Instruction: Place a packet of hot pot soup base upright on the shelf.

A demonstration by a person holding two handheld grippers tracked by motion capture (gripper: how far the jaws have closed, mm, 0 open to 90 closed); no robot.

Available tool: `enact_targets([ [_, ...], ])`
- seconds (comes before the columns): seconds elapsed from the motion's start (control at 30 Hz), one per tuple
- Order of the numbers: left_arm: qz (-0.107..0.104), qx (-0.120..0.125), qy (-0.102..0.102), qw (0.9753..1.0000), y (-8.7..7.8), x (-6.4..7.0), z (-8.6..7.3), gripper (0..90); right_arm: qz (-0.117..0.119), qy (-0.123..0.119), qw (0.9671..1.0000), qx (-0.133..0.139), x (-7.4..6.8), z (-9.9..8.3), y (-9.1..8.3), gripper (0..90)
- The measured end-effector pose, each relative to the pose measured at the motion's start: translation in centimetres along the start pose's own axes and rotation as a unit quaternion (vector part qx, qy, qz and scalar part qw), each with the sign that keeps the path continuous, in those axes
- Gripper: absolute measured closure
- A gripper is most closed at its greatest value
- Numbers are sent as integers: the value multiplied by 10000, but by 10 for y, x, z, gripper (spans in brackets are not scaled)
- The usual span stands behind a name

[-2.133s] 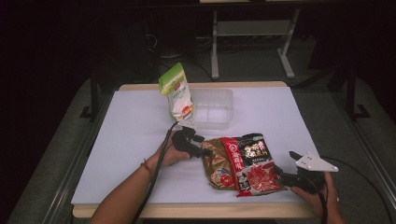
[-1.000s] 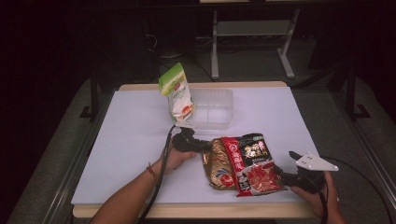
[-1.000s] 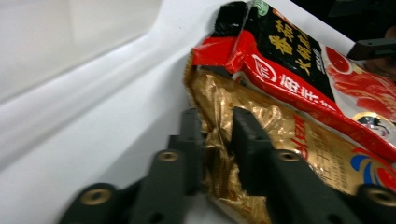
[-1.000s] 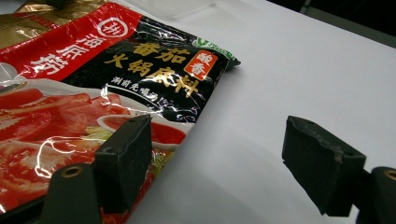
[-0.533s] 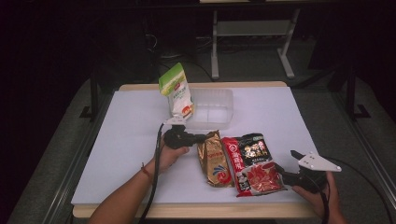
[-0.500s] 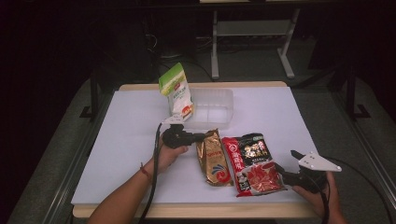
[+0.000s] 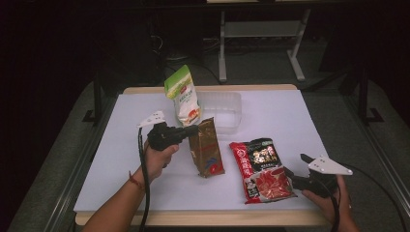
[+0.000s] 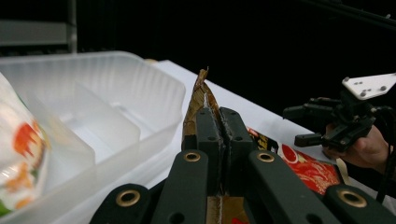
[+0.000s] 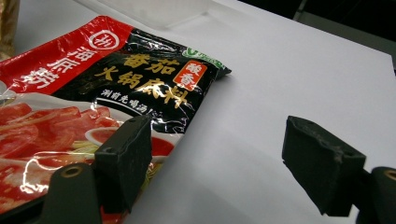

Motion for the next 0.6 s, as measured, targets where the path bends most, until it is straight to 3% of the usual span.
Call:
enact_targets([
  [0.6, -11, 410, -70, 9991, -22, 5, 14, 884, 65, -67, 10000, 2, 1, 5, 7, 236],
])
Point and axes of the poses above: each handheld gripper's, and its own axes: y roughly forward along the jaws, z roughly out of its top, x roughly to its right, the point moved 2 cm from there along y, roughly forward along the jaws, and after that the axes turned 12 degrees about z, right-handed, at the moved point
